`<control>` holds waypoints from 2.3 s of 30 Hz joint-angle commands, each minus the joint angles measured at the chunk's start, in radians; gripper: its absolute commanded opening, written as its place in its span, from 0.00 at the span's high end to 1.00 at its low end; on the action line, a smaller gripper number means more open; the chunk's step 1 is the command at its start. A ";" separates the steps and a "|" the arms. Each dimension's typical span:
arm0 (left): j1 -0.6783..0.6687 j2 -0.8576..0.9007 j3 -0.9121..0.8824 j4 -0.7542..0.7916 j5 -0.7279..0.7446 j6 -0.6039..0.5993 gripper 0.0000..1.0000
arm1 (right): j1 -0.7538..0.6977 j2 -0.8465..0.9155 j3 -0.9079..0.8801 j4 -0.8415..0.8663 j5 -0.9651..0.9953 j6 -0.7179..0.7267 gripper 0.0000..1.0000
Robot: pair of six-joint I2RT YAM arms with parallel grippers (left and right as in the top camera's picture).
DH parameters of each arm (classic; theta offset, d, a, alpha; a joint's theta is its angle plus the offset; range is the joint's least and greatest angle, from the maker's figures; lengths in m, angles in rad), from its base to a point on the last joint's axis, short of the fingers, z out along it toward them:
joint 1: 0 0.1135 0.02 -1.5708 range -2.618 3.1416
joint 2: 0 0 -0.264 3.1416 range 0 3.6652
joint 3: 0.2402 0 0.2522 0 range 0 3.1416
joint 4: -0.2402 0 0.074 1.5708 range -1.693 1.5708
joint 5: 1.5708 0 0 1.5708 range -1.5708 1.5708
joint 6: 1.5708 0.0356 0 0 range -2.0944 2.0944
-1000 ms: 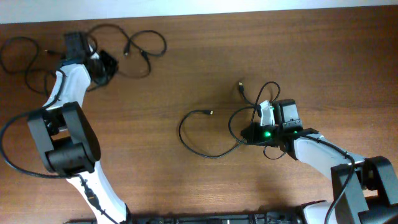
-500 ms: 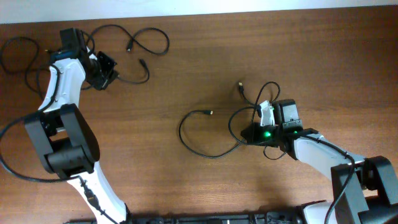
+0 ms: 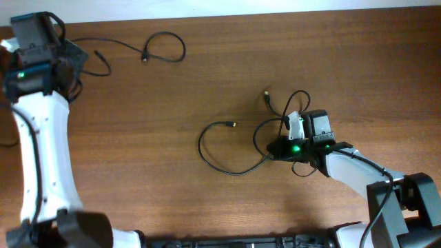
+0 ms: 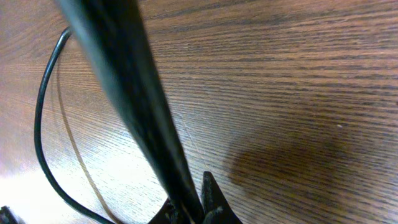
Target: Untangle cables
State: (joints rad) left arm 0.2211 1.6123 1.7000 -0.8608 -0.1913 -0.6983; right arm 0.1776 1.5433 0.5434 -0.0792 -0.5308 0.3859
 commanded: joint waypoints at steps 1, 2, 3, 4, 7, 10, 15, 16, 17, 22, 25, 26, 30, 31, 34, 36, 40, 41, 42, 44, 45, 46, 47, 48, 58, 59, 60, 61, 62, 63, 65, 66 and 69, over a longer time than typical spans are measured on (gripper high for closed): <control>0.005 -0.082 0.010 -0.001 -0.200 -0.008 1.00 | 0.006 -0.013 0.006 -0.005 0.016 -0.004 0.96; 0.005 -0.086 0.010 -0.002 -0.227 -0.008 1.00 | 0.006 -0.013 0.006 -0.005 0.016 -0.004 0.96; 0.006 -0.093 0.010 -0.005 -0.245 -0.008 1.00 | 0.006 -0.013 0.006 -0.005 0.016 -0.003 0.96; 0.009 -0.106 0.010 -0.006 -0.247 -0.008 1.00 | 0.006 -0.013 0.006 -0.004 0.016 -0.003 0.96; 0.010 -0.157 0.010 -0.010 -0.247 -0.002 1.00 | 0.006 -0.013 0.006 -0.003 0.016 -0.003 0.96; 0.010 -0.217 0.010 -0.008 -0.248 0.045 1.00 | 0.006 -0.013 0.006 -0.004 0.016 -0.003 0.96; 0.011 -0.213 0.010 -0.008 -0.243 0.071 1.00 | 0.006 -0.013 0.006 -0.008 0.016 -0.003 0.96; 0.011 -0.192 0.009 -0.004 -0.243 0.071 1.00 | 0.006 -0.013 0.006 -0.008 0.016 -0.003 0.96; 0.011 -0.167 0.009 0.011 -0.242 0.072 1.00 | 0.006 -0.013 0.006 -0.008 0.016 -0.003 0.96; -0.024 -0.021 0.009 0.188 0.006 0.447 1.00 | 0.006 -0.013 0.006 -0.008 0.016 -0.003 0.96; -0.064 0.104 0.009 0.304 0.208 0.790 1.00 | 0.006 -0.013 0.006 -0.008 0.016 -0.003 0.96; -0.078 0.143 0.009 0.325 0.222 0.850 1.00 | 0.006 -0.013 0.006 -0.008 0.016 -0.003 0.96; -0.113 0.270 0.009 0.357 0.224 0.895 1.00 | 0.006 -0.013 0.006 -0.007 0.016 -0.003 0.96; -0.117 0.296 0.009 0.361 0.234 0.894 1.00 | 0.006 -0.013 0.006 -0.007 0.016 -0.003 0.96; -0.119 0.385 0.009 0.375 0.274 0.789 1.00 | 0.006 -0.013 0.006 -0.007 0.016 -0.003 0.96; -0.116 0.437 0.009 0.366 0.274 0.676 1.00 | 0.006 -0.013 0.006 -0.008 0.016 -0.003 0.96; -0.093 0.463 0.009 0.326 0.188 0.404 1.00 | 0.006 -0.013 0.006 -0.008 0.020 -0.003 0.96; -0.087 0.463 0.009 0.313 0.166 0.323 1.00 | 0.006 -0.013 0.006 -0.008 0.020 -0.003 0.96; -0.081 0.463 0.009 0.295 0.161 0.241 1.00 | 0.006 -0.013 0.006 -0.008 0.020 -0.003 0.96; -0.076 0.463 0.009 0.241 0.157 0.107 1.00 | 0.006 -0.013 0.006 -0.008 0.020 -0.003 0.96; -0.076 0.463 0.009 0.214 0.156 0.057 1.00 | 0.006 -0.013 0.006 -0.009 0.020 -0.004 0.96; -0.076 0.463 0.009 0.188 0.138 -0.001 1.00 | 0.006 -0.013 0.006 -0.011 0.020 -0.004 0.96; -0.076 0.463 0.009 0.164 0.117 -0.067 1.00 | 0.006 -0.013 0.005 -0.012 0.020 -0.004 0.96; -0.076 0.463 0.009 0.149 0.108 -0.108 1.00 | 0.006 -0.013 0.005 -0.012 0.020 -0.004 0.96; -0.075 0.390 0.051 0.132 0.148 -0.033 0.01 | 0.006 -0.012 0.005 -0.011 0.019 -0.004 0.95; -0.077 0.357 0.061 0.135 0.155 0.027 0.01 | 0.006 -0.012 0.005 -0.011 0.020 -0.004 0.96; -0.081 0.330 0.065 0.137 0.179 0.085 0.01 | 0.006 -0.012 0.006 -0.010 0.020 -0.004 0.96; -0.084 0.306 0.065 0.144 0.206 0.155 0.01 | 0.005 -0.012 0.006 -0.001 0.019 -0.003 0.96; -0.088 0.275 0.065 0.145 0.254 0.254 0.01 | 0.005 -0.012 0.011 0.005 0.018 -0.004 0.96; -0.091 0.258 0.065 0.140 0.292 0.320 0.01 | 0.005 -0.012 0.018 0.004 0.016 -0.004 0.96; -0.099 0.235 0.065 0.118 0.372 0.437 0.01 | 0.005 -0.012 0.037 0.004 0.007 -0.004 0.96; -0.106 0.227 0.065 0.080 0.377 0.467 0.01 | 0.005 -0.012 0.053 0.003 -0.005 -0.004 0.96; -0.131 0.225 0.065 -0.067 0.372 0.374 0.01 | 0.005 -0.012 0.121 0.003 -0.054 -0.004 0.96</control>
State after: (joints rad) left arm 0.1104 1.8313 1.7691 -0.8471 0.1322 -0.3428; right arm 0.1776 1.5406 0.5900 -0.0784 -0.5400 0.3866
